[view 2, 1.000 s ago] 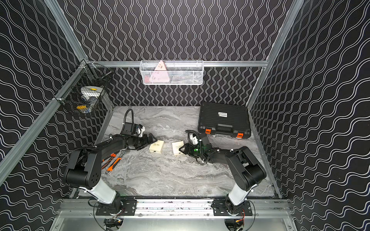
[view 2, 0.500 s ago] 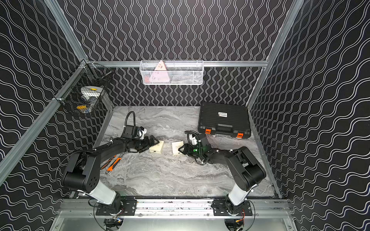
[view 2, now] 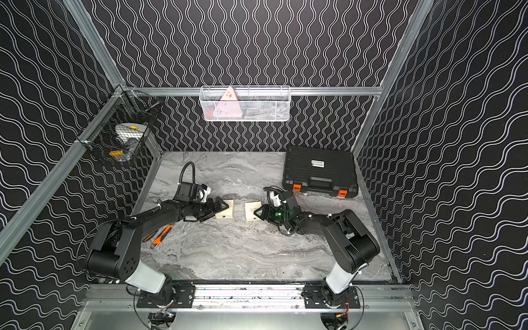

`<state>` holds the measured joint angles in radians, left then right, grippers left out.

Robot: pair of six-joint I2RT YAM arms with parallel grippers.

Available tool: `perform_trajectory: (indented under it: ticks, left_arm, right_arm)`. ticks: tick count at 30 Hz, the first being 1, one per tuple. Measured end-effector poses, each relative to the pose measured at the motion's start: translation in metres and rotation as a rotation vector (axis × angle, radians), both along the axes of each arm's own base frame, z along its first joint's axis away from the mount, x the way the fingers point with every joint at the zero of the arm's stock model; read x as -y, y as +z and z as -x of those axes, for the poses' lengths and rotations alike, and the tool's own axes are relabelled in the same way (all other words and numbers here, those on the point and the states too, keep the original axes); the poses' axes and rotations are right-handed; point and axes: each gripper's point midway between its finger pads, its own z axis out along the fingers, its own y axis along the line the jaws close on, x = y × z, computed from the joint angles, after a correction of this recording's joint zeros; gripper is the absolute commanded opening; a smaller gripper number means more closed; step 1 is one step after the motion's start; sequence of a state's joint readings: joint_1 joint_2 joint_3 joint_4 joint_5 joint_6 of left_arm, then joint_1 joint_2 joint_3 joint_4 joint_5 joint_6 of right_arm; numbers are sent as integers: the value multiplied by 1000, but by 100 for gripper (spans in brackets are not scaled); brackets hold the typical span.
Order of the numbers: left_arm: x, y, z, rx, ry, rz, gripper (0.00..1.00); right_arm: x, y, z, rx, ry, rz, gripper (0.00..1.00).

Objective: Place the earrings into the drawer-style jewelry box
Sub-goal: Adjust the jewelry box at the center of the board, then reset both arms

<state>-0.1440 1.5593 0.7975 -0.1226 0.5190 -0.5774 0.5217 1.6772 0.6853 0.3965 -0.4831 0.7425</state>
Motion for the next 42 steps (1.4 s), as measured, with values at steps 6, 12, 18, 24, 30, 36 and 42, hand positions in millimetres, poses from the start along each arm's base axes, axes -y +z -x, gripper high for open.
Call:
perform_trajectory:
  ticks: [6, 12, 18, 24, 30, 36, 42]
  left_arm:
    - [-4, 5, 0, 13, -4, -31, 99]
    - [-35, 62, -10, 224, 6, -258, 99]
    - [-98, 67, 0, 335, 130, -633, 99]
    - [-132, 49, 0, 392, 152, -887, 98]
    - [-138, 8, 16, 483, 82, -967, 98]
    - [-130, 8, 4, 634, 69, -907, 95]
    - [-120, 9, -20, 726, 46, -821, 96]
  right_arm:
    - [3, 7, 0, 15, -12, 3, 71]
    - [24, 82, -24, 255, -100, 87, 77]
    - [100, 109, -35, 575, -319, 391, 83]
    - [196, 74, -39, 698, -471, 829, 87]
    - [256, 33, -45, 637, -563, 993, 99]
    - [277, 12, -42, 669, -607, 966, 99]
    - [299, 3, -59, 664, -685, 903, 100]
